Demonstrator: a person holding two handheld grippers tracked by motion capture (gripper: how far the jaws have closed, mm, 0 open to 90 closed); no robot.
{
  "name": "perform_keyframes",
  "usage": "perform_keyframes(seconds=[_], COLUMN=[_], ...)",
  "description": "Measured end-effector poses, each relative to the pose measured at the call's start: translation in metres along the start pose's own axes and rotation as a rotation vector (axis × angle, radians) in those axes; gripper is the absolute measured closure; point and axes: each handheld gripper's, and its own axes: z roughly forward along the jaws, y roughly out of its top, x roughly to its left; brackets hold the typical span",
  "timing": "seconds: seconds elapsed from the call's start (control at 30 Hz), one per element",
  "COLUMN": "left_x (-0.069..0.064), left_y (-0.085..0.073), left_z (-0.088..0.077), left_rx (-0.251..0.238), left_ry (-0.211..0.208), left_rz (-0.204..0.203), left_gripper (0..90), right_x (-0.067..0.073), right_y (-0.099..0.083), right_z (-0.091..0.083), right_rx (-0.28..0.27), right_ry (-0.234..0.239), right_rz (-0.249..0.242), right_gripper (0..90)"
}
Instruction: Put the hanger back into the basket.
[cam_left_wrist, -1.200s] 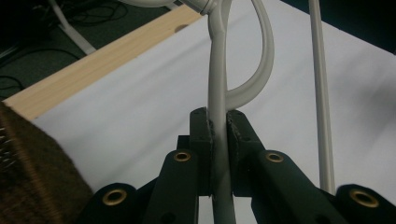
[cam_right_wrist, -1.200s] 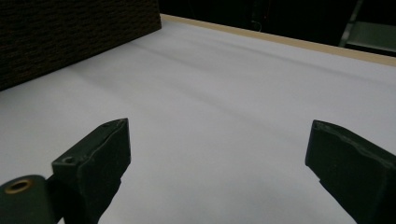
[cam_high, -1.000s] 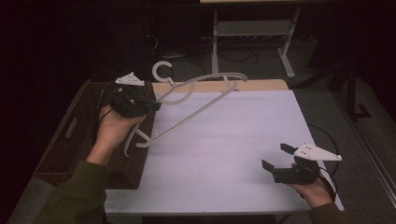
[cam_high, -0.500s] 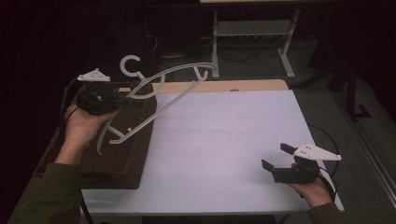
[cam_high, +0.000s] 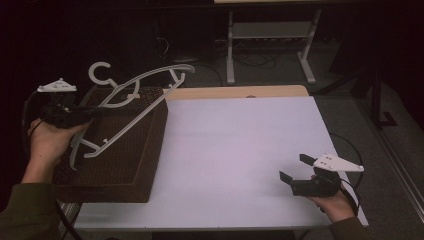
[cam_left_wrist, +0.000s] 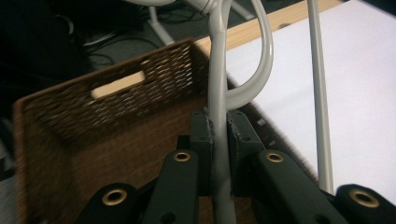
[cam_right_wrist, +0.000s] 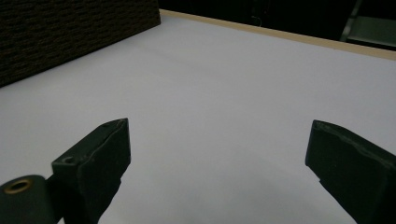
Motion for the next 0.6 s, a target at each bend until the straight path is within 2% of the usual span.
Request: perform_keyframes(seconds=[0.07, 0.2, 0.33, 0.6], left_x=[0.008, 0.023, 0.037, 0.054], left_y=[-0.006, -0.018, -0.029, -0.048], left_z=[-0.004, -0.010, -0.016, -0.019], left_rx=[0.010, 0.029, 0.038, 0.078], left_ry=[0.019, 0.058, 0.080, 0.128], left_rz=[-0.003, -0.010, -0.036, -0.047], left_gripper=[83.1, 83.1, 83.1, 83.1], right_x=[0.000, 0.000, 0.000, 0.000], right_y=[0.000, 0.000, 0.000, 0.000], right_z=[0.000, 0.001, 0.002, 0.003], right_rx=[0.004, -0.002, 0.003, 0.006], right_ry=[-0.002, -0.004, -0.003, -0.002], right_rz=[0.008, -0.007, -0.007, -0.006], right_gripper=[6.3, 6.3, 6.1, 6.1])
